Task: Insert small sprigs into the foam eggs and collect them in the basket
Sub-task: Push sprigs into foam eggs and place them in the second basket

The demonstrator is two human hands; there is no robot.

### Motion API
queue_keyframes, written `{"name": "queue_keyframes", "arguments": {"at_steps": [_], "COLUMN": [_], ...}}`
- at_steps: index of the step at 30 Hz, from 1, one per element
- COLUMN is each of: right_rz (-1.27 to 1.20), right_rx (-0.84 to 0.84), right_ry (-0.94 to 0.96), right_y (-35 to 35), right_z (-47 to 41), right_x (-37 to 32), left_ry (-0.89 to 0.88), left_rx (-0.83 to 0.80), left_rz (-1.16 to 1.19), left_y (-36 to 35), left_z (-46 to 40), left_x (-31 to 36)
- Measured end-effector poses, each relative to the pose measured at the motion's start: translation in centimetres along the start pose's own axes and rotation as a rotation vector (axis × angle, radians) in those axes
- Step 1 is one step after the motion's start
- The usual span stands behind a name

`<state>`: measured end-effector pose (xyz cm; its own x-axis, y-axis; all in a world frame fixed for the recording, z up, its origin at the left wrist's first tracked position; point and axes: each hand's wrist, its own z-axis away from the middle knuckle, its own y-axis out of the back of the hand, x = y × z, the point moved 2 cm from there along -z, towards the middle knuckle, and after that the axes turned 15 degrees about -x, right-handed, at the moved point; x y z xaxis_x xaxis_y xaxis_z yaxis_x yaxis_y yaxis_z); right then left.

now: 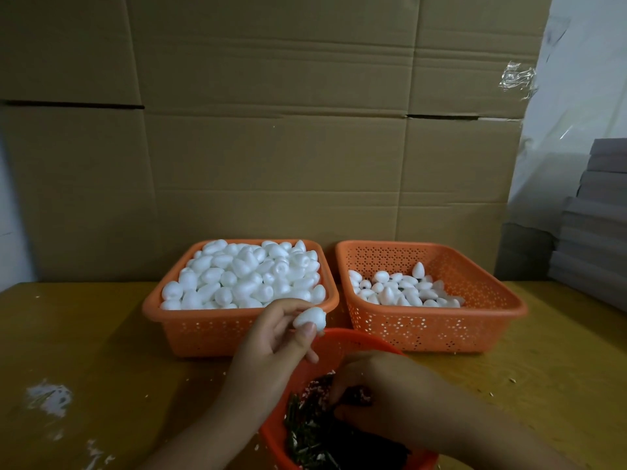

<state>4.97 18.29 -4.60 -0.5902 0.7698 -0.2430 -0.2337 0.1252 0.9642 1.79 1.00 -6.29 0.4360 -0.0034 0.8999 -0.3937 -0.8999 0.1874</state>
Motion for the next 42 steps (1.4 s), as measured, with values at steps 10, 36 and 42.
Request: {"name": "queue_keyframes", "arguments": {"at_steps": [10,36,42], "right_rz": [-0.001,0.033,0.04], "right_rx": [0.023,0.03,0.032], "right_ry": [-0.031,-0.022,-0.019], "right_y": [-0.34,-0.63,-0.67], "right_z": [-0.18,-0.24,-0.2], "right_x": [0.12,0.23,0.25], "left_ry": [-0.024,-0.037,-0.01], "left_rx": [-0.006,0.017,0.006], "left_rz": [-0.059,-0.126,-0.096], "left_y": [0.0,-0.35,-0.41], "left_z": [0.13,0.36,0.37], "left_x": [0.07,0.3,0.37]}}
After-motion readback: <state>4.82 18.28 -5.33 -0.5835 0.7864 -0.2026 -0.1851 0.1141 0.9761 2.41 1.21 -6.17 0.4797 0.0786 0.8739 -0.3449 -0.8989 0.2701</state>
